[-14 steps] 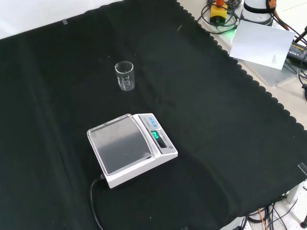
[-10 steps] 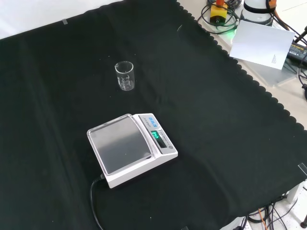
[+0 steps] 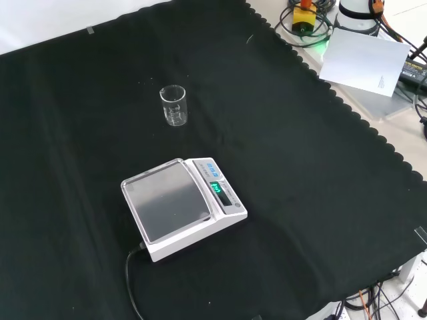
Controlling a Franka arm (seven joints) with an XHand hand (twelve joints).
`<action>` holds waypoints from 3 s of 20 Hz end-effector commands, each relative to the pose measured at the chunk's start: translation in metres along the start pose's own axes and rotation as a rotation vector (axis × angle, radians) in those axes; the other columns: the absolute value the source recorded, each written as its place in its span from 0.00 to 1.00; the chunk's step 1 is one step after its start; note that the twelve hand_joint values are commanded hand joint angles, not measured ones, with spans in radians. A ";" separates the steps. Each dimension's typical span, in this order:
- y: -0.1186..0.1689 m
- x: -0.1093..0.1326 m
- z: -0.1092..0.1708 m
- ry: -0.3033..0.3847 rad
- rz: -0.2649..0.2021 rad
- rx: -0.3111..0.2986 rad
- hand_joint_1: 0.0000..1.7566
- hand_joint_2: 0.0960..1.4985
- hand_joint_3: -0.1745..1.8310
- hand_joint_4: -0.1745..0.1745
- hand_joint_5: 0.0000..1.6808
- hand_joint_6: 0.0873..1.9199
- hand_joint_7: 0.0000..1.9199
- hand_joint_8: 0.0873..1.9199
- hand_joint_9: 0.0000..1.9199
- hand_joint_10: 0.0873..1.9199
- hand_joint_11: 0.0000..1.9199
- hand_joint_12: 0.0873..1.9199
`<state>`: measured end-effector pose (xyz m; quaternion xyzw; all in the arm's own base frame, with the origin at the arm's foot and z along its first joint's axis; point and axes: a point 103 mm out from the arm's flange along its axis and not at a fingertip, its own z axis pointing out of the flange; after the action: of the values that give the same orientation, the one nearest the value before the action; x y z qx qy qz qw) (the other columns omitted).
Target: Pick up the beaker.
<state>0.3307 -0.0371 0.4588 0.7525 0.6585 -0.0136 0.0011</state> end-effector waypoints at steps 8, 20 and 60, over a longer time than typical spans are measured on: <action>0.086 0.184 0.134 -0.061 -0.167 0.073 0.34 0.43 0.17 0.56 0.01 0.00 0.00 0.21 0.03 0.41 0.00 0.56; 0.114 0.100 0.221 -0.023 -0.050 0.194 0.35 0.44 0.16 0.58 0.00 0.00 0.00 0.15 0.02 0.41 0.00 0.53; 0.134 0.033 0.332 0.021 0.079 0.366 0.36 0.45 0.16 0.60 0.00 0.00 0.00 0.16 0.02 0.41 0.00 0.50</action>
<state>0.4587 -0.0274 0.1393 0.7648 0.6213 -0.1109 -0.1299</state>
